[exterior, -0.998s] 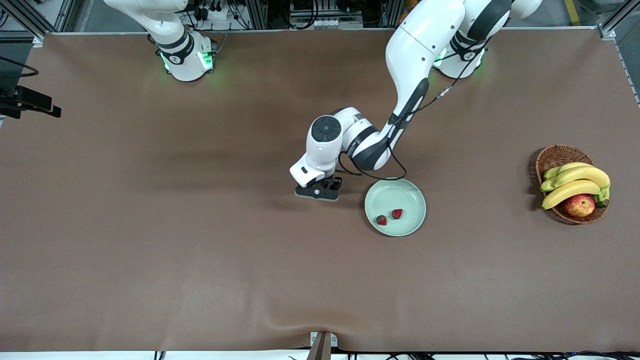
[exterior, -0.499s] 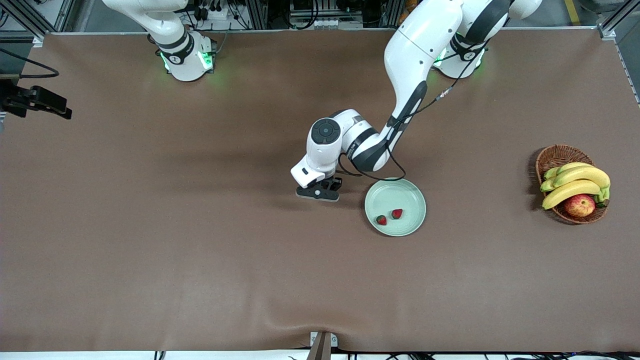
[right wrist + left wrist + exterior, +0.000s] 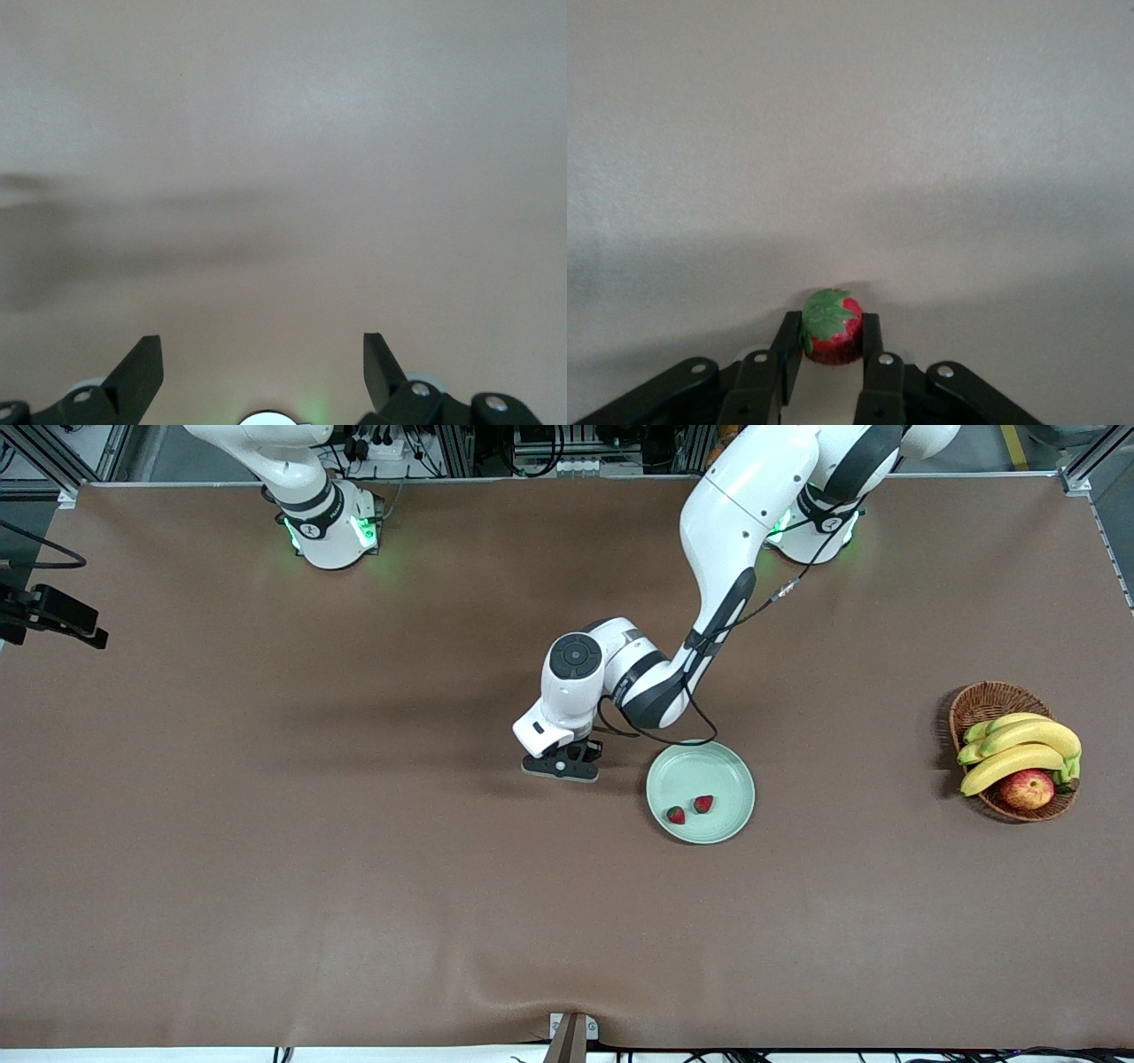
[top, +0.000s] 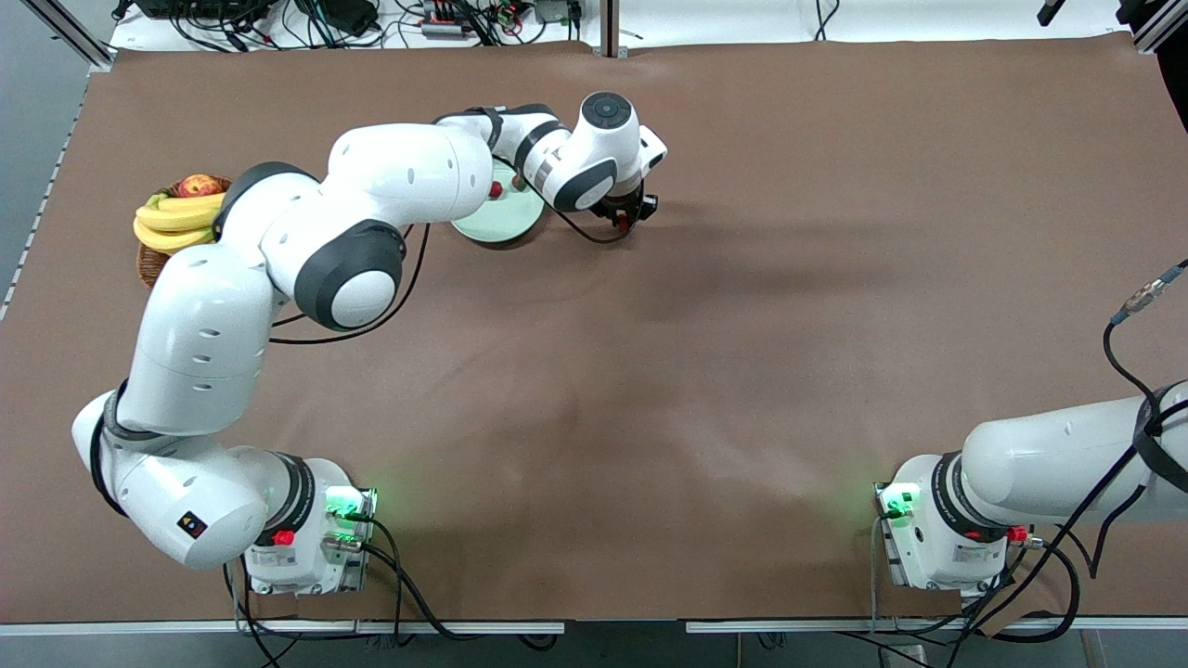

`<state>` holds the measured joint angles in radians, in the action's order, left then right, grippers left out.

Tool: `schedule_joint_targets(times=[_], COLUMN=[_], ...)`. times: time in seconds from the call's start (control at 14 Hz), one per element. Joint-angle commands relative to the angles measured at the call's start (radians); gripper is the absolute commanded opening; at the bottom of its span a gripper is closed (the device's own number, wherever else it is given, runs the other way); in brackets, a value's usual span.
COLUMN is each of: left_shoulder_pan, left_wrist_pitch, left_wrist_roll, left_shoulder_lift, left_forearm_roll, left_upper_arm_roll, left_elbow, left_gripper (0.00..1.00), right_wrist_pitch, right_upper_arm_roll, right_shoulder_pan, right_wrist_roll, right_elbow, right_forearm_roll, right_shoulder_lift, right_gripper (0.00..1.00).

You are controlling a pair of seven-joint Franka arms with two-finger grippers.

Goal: Collect all strawberries into plate
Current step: 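Carry the strawberry over the plate with the left gripper and release it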

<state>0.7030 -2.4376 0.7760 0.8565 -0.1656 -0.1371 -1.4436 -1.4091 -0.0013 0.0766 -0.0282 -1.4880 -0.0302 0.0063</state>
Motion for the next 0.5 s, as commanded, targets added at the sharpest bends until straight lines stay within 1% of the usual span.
schedule_joint_targets(times=[0.0,0.07,0.21,0.36,0.43], left_shoulder_pan=[-0.032,-0.072,-0.098,-0.137,-0.160], left_wrist_pitch=[0.084,0.103,0.138,0.182,0.222], left_wrist_roll=[0.000,-0.001,-0.003,-0.003,-0.009], left_shoulder_lift=[-0.060,-0.066,-0.088,-0.112,-0.128], left_forearm_roll=[0.008,0.005,0.002,-0.006,-0.008], left_upper_arm_roll=[0.005,0.002,0.007,0.010,0.010], left_elbow=[0.002,0.000,0.000,-0.001,-0.001], left_gripper=[0.00,0.00,0.00,0.00,0.00], right_wrist_pitch=[0.007,0.010,0.021,0.021,0.021], right_upper_arm_roll=[0.017,0.003,-0.041,-0.075,-0.081], right_shoulder_pan=[0.022,0.017,0.005,-0.029,-0.035], right_wrist_roll=[-0.013,-0.019,-0.074,-0.079,-0.079], right_elbow=[-0.003,-0.003,-0.003,-0.003,-0.003], right_forearm_roll=[0.019,0.029,0.056,0.058,0.058], right_shoulder_lift=[-0.009,-0.011,-0.011,-0.011,-0.011], right_gripper=[1.00,1.00,1.00,1.00,1.00])
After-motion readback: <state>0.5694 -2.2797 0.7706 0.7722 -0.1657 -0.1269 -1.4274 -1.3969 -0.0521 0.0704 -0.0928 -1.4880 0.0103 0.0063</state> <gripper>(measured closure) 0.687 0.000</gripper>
